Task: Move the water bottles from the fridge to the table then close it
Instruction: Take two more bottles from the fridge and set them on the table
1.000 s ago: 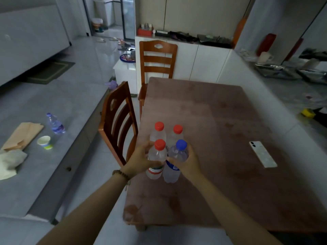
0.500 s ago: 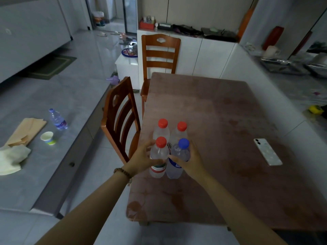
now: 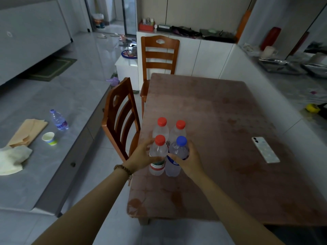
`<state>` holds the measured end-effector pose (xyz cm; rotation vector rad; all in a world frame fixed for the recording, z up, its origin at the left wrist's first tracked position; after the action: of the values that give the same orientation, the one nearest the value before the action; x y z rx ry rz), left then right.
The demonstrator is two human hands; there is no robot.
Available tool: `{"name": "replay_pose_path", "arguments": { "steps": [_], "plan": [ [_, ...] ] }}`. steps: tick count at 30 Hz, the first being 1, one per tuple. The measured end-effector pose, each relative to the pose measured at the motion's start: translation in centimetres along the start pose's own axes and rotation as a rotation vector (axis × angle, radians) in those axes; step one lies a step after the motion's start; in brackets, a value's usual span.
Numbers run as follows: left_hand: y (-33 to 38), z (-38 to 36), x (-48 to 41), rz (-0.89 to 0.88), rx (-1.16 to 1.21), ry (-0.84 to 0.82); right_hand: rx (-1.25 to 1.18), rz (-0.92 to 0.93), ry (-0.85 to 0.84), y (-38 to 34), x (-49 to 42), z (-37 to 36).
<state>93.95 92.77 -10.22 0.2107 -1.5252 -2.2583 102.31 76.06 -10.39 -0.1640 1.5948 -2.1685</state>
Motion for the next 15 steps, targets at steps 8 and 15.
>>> {"name": "replay_pose_path", "arguments": {
  "steps": [8, 15],
  "plan": [
    [1.1, 0.7, 0.9, 0.030, -0.025, 0.055, 0.010, -0.028, -0.029, -0.8, 0.2, 0.0],
    [3.6, 6.7, 4.0, 0.052, -0.169, 0.144, 0.123, 0.157, 0.032, -8.0, -1.7, 1.0]
  ]
}}
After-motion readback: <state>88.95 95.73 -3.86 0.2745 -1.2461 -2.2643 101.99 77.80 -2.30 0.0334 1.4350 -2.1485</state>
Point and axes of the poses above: each hand's wrist, its own x-axis away from the middle knuckle, its own z-axis out of the back of the hand, y = z × x, the point moved 2 cm from there along -x, towards the middle knuckle, and after that the axes turned 8 degrees about y, right-handed, at the moved point
